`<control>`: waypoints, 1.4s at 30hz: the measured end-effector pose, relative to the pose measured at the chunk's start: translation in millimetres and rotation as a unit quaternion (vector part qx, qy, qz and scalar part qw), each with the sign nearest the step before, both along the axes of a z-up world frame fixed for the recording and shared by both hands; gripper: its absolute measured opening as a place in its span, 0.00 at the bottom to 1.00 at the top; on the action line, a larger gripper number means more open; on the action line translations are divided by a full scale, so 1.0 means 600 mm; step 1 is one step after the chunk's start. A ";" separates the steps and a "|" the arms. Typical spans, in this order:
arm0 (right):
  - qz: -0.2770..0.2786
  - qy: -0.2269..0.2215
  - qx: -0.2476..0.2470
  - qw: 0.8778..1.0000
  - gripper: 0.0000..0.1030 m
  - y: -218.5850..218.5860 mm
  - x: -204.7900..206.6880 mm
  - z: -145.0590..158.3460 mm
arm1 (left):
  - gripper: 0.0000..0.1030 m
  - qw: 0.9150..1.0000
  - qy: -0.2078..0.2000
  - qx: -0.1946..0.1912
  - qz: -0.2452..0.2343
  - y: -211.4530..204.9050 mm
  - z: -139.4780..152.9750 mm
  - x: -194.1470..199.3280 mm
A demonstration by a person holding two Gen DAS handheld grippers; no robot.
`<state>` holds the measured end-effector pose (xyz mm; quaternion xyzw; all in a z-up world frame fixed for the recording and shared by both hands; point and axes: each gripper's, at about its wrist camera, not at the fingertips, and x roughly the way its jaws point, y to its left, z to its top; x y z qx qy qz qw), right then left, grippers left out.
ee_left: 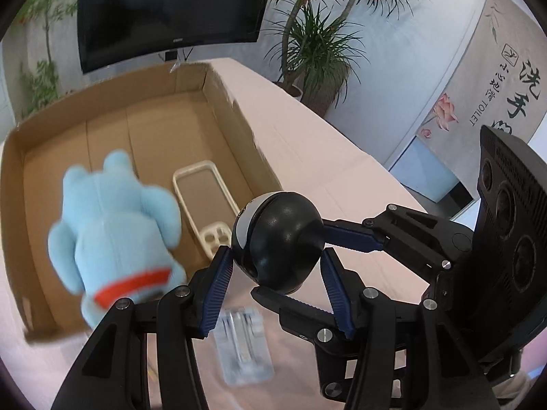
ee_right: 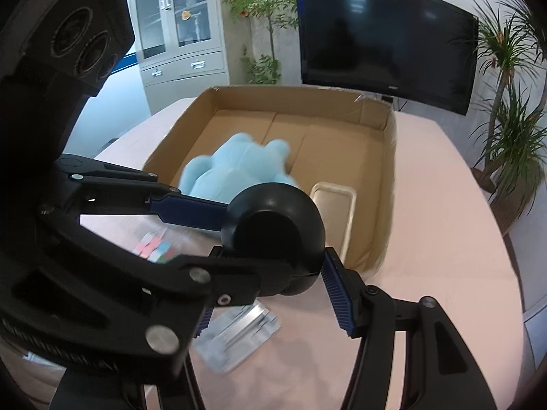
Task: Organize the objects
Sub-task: 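Carry the black speaker with the right gripper into the box, then open the right gripper to release the speaker beside the phone case, then move the right gripper down to the grey phone stand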
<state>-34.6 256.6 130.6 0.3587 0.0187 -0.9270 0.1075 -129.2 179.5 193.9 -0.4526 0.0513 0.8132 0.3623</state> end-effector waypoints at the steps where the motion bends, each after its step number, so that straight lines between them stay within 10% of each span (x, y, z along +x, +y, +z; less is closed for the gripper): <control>1: -0.003 -0.001 -0.004 1.000 0.53 0.009 -0.016 0.002 | 0.50 1.000 -0.005 0.000 0.001 0.004 -0.002 -0.013; 25: -0.036 -0.103 0.006 0.994 0.53 0.061 -0.203 -0.140 | 0.51 0.990 -0.131 -0.051 0.028 0.059 -0.185 -0.213; 34: -0.061 -0.081 -0.019 0.995 0.70 0.060 -0.096 -0.090 | 0.77 0.991 -0.073 -0.024 0.110 -0.072 -0.076 -0.101; 42: -0.007 -0.152 -0.026 0.988 0.69 -0.018 -0.025 -0.179 | 0.77 0.985 -0.092 0.004 0.147 -0.173 -0.124 0.074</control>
